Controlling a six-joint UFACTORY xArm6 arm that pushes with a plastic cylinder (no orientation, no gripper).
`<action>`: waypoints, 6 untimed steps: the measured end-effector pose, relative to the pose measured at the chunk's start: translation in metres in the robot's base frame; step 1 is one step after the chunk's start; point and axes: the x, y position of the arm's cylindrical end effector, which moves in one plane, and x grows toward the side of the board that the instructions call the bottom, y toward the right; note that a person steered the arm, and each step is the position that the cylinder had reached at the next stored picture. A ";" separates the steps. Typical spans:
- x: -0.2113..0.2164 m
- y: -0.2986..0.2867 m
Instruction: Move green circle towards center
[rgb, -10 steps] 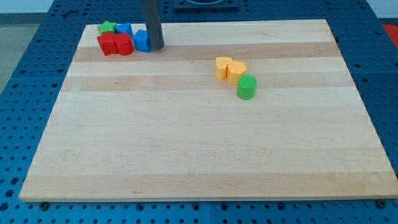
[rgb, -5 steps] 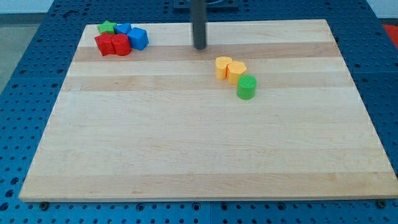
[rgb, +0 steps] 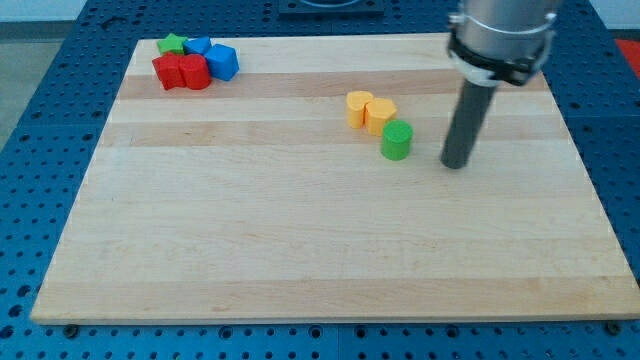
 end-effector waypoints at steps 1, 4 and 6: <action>-0.033 -0.033; -0.019 -0.091; -0.001 -0.090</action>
